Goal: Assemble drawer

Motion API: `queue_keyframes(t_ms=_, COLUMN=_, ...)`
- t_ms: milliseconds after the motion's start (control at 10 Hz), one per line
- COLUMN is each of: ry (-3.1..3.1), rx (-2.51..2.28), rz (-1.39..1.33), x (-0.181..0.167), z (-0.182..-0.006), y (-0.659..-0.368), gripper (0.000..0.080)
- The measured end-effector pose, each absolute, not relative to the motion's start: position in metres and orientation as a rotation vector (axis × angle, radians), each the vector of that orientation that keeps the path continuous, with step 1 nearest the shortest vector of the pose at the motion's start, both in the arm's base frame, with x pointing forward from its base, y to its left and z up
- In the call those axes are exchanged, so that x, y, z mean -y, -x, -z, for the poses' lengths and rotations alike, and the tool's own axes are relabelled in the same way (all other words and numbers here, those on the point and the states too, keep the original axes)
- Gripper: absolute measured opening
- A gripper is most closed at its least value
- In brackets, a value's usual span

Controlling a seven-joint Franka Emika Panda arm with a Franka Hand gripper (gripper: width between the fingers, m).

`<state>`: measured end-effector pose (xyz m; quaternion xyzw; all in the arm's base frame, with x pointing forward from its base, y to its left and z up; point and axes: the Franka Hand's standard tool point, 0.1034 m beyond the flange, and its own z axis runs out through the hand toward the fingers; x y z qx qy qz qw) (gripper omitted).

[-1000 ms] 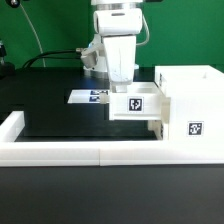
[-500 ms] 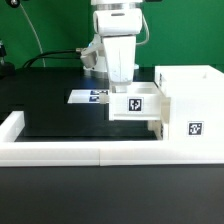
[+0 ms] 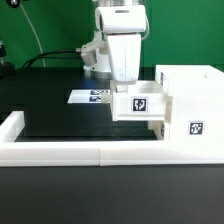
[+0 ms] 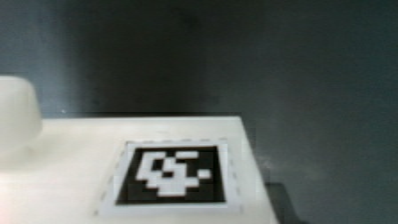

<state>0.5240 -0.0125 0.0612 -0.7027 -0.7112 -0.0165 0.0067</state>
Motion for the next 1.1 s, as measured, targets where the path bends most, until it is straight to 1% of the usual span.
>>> queue_keyframes(t_ms=700, ry=2.199, rx=2.212, rz=0.048, x=0.0086, z=-0.0565, y=-0.5202, gripper=0.0044)
queue_keyframes(t_ms=1100, ry=2.197, rx=2.219, rz=0.057, x=0.0038, z=-0.0576, y=-0.5249, gripper=0.0044)
